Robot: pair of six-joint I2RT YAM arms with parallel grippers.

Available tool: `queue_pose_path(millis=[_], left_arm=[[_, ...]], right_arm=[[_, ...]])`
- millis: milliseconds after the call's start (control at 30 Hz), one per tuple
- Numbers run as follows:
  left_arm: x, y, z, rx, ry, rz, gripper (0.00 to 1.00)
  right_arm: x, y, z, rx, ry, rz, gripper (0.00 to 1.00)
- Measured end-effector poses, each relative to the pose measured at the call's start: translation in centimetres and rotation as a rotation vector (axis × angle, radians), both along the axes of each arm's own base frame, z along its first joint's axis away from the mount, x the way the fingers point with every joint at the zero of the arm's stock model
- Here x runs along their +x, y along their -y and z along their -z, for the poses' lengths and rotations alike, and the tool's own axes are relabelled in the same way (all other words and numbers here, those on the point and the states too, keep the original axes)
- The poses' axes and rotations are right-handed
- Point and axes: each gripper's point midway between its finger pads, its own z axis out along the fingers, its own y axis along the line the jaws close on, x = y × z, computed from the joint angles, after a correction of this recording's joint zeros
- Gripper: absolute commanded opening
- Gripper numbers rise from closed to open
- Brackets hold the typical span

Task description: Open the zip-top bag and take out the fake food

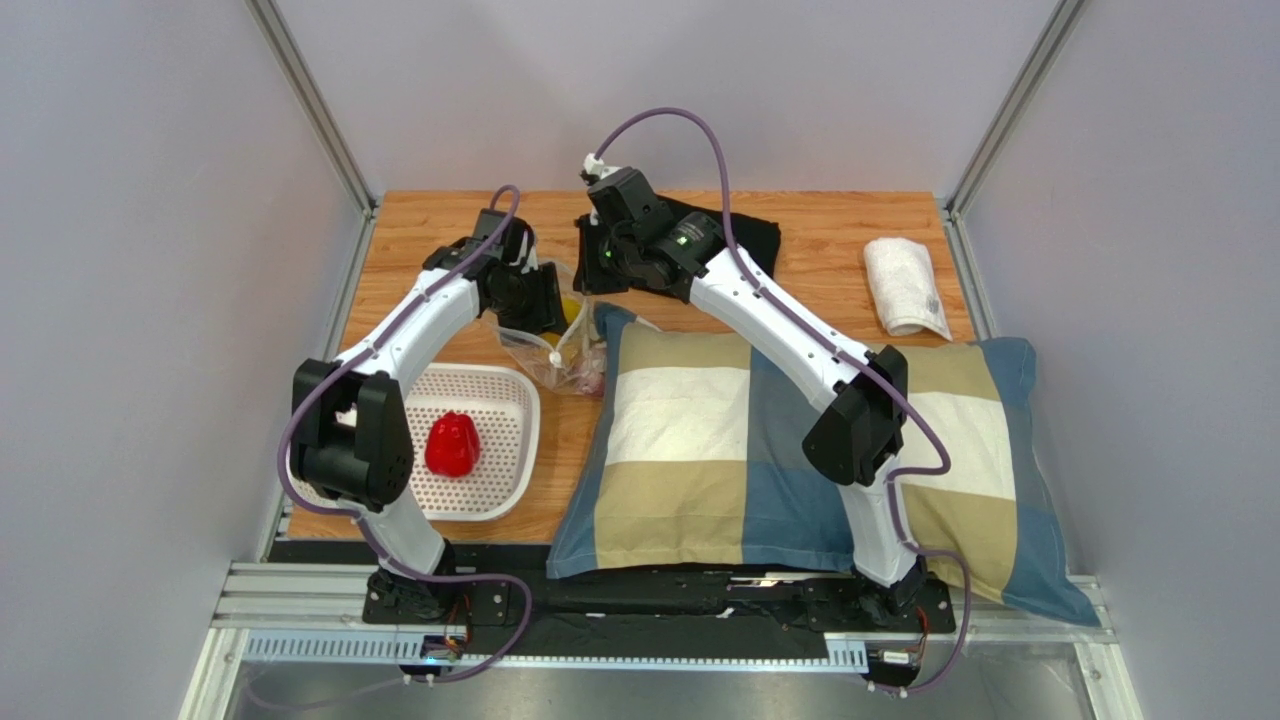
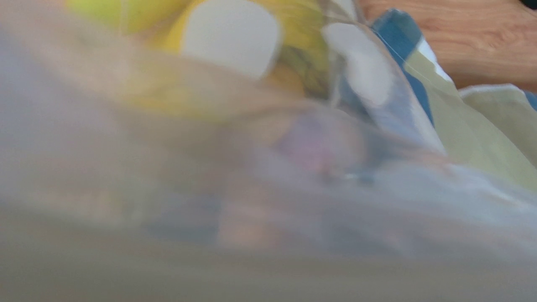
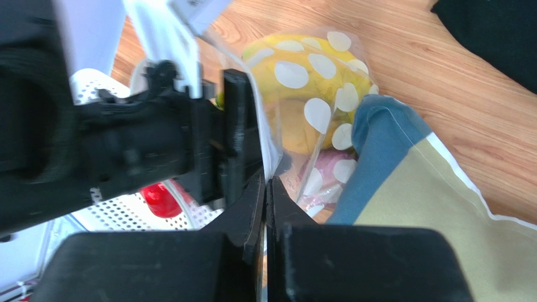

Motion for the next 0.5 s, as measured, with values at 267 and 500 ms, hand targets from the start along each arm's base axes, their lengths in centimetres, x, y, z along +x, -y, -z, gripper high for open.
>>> queue_pose_path(millis=[267,500], left_arm=[[0.9,-1.0,4.8,0.089,-0.153,-0.129,0.77],[1.4,-1.1,6.3,0.097,-0.18,-0.188,0.82]], right_arm=[[0.5,-1.1,0.4,0.045,-0.042,0.005,0.0],[0.7,-1.4,1.6,0.044,-0.075,0.011,0.0]])
